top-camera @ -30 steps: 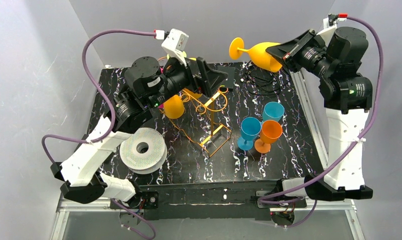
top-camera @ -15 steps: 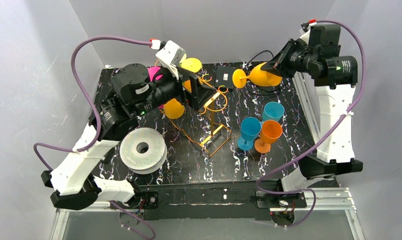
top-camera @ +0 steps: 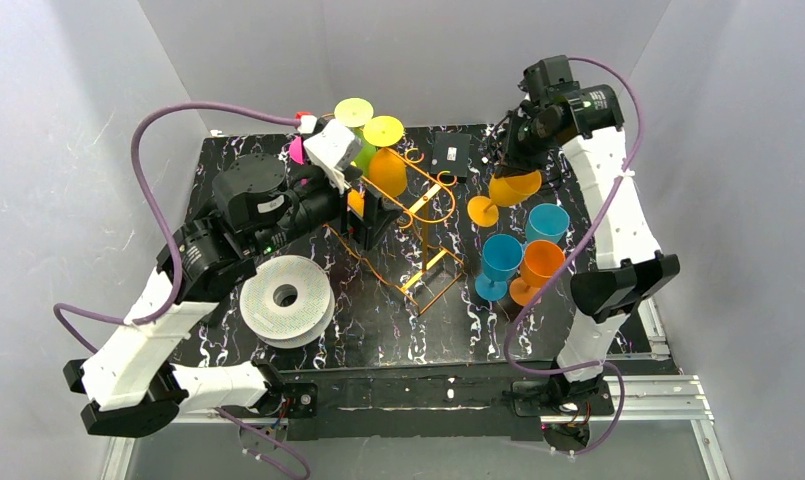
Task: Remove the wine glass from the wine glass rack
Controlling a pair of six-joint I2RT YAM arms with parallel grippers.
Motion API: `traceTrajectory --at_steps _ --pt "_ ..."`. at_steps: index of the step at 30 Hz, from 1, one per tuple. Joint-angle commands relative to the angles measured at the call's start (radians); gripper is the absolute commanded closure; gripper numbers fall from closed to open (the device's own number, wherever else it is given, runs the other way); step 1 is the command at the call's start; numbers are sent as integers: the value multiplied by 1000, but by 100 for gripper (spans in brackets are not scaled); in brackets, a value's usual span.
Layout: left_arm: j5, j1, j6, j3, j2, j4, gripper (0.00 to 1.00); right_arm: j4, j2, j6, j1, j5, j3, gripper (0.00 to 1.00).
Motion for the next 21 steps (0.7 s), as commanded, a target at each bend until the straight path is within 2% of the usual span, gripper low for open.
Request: traceTrajectory --at_steps 1,21 --pt "-48 3 53 -30 -63 12 2 -28 52 -22 35 112 21 99" --pt "-103 4 100 -75 -102 -11 2 98 119 21 73 188 -156 99"
